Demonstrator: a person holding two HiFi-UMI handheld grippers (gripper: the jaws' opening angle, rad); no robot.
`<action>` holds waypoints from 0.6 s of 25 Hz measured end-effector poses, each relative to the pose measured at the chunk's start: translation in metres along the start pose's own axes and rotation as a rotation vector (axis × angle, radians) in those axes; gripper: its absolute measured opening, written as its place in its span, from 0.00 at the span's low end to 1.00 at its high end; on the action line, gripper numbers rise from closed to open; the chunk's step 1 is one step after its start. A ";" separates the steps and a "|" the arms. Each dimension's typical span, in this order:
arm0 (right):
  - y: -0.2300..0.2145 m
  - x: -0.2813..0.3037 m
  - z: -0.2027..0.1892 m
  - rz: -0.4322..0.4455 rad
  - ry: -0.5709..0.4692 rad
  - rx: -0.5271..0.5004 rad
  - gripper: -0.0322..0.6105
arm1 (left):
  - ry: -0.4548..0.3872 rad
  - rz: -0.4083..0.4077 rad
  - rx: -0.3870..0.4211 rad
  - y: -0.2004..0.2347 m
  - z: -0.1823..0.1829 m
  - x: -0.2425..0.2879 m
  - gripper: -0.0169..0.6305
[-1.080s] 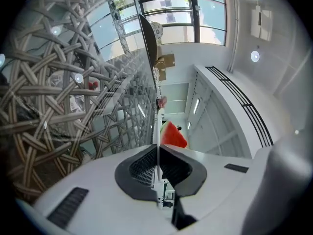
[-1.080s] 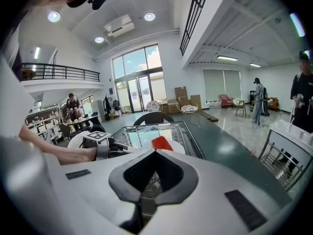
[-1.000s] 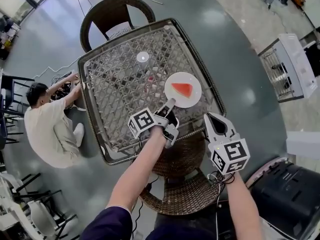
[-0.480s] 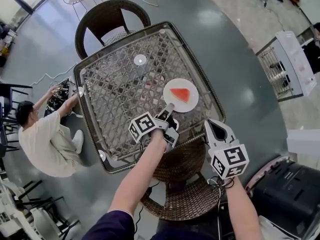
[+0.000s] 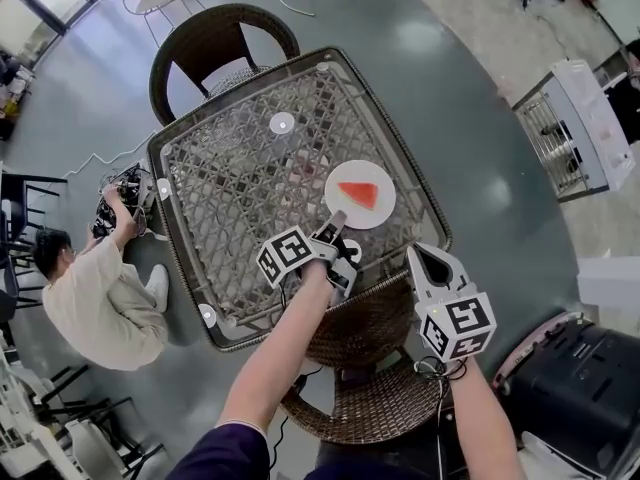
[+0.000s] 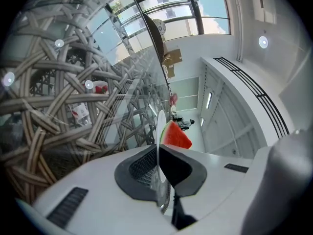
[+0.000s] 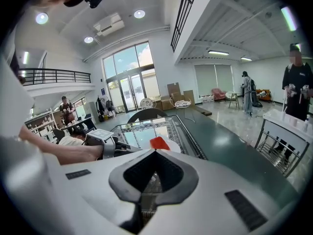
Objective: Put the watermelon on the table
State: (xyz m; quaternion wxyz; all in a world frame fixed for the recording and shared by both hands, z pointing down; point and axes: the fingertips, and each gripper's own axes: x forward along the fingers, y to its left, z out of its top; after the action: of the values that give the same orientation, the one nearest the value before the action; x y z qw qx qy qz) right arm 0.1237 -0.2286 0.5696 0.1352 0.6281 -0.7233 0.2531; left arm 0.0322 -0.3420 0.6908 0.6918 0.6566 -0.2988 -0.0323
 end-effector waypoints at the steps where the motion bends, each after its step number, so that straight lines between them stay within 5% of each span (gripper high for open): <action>1: -0.001 -0.001 -0.001 -0.001 0.001 0.002 0.05 | 0.000 0.014 0.015 0.001 0.000 0.000 0.05; 15: 0.001 -0.009 -0.001 -0.006 -0.011 0.013 0.05 | 0.043 0.301 0.294 0.010 0.001 0.000 0.10</action>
State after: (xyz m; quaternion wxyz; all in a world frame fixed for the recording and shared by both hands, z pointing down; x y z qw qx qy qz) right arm 0.1243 -0.2200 0.5655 0.1276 0.6326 -0.7204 0.2540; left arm 0.0289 -0.3413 0.6999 0.5918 0.6989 -0.3802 0.1295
